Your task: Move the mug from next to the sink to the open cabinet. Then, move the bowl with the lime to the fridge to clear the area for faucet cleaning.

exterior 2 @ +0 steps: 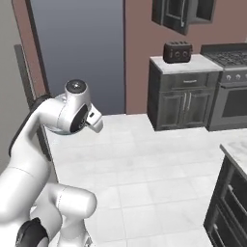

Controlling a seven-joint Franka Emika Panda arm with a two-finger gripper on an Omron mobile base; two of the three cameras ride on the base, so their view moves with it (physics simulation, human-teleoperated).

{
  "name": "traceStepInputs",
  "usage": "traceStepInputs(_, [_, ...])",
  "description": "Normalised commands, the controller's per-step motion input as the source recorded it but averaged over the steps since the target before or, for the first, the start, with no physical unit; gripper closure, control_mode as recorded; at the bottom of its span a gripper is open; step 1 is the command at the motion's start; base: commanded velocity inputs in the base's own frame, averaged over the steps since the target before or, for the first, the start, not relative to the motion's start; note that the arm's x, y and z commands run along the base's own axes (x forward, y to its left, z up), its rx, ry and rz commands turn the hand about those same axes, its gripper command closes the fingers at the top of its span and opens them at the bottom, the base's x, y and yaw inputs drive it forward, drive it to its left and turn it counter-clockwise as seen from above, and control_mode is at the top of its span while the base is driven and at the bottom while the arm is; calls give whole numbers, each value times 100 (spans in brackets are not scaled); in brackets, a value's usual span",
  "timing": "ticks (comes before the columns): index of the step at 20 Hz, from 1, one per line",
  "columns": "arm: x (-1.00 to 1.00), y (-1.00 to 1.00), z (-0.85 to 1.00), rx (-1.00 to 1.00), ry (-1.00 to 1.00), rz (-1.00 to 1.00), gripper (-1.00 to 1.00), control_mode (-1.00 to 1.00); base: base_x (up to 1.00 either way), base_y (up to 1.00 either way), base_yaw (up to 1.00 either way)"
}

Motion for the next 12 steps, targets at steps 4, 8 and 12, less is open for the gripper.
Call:
traceStepInputs(4, [0, 0, 0, 0, 0, 0, 100, 100, 100, -40, 11])
traceStepInputs(8, [0, 0, 0, 0, 0, 0, 100, 100, 100, -41, 30])
traceStepInputs(12, [0, 0, 0, 0, 0, 0, 100, 100, 100, -22, 47])
